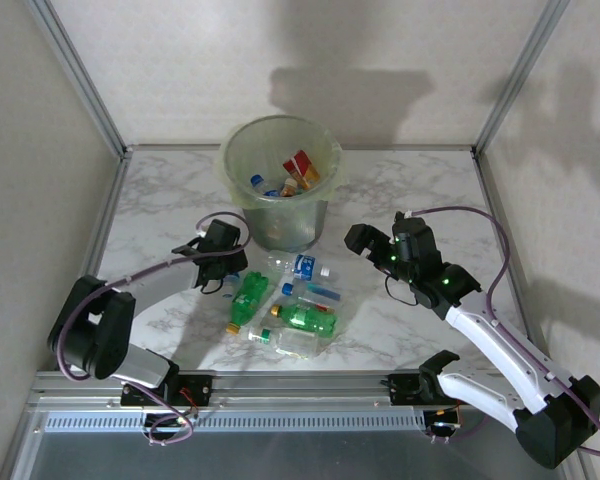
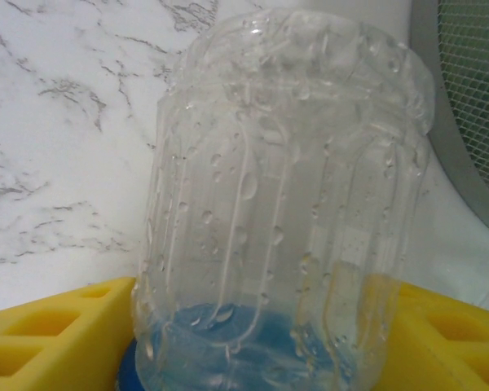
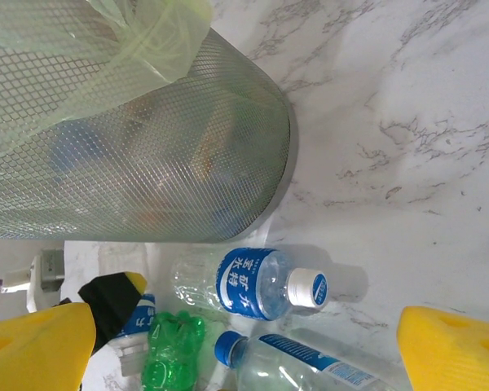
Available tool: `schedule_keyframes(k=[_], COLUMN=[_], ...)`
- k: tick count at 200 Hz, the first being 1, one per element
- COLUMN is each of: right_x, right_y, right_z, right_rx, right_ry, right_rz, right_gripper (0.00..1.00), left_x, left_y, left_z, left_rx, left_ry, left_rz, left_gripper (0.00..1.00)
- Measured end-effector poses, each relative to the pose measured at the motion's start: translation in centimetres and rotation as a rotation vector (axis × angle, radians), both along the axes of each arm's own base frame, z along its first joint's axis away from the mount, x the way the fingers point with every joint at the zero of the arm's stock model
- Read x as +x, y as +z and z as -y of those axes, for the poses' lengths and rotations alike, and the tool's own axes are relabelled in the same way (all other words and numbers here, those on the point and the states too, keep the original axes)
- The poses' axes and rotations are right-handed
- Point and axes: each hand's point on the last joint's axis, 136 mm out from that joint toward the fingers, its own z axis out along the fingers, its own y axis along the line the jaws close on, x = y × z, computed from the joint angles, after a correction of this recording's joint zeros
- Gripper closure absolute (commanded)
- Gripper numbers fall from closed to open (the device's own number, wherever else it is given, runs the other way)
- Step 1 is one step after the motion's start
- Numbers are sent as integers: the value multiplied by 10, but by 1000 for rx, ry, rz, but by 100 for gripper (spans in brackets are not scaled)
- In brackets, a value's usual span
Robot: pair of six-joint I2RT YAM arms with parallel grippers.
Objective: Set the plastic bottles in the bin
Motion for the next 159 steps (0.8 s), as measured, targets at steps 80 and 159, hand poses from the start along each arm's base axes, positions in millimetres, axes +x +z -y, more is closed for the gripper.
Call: schedule_keyframes(k=[80,159], right_x=[1,3], right_y=[6,7], right_z=[0,-2], right_rx=[-3,-2], right_ry=[1,6], right_rz=[12,14], right_gripper=[5,5], left_x=[-18,16], left_y=[127,324], left_z=[-42,-29], left_rx=[-24,-184], left_ry=[113,120], left_rz=[236,577], left_gripper=[35,37])
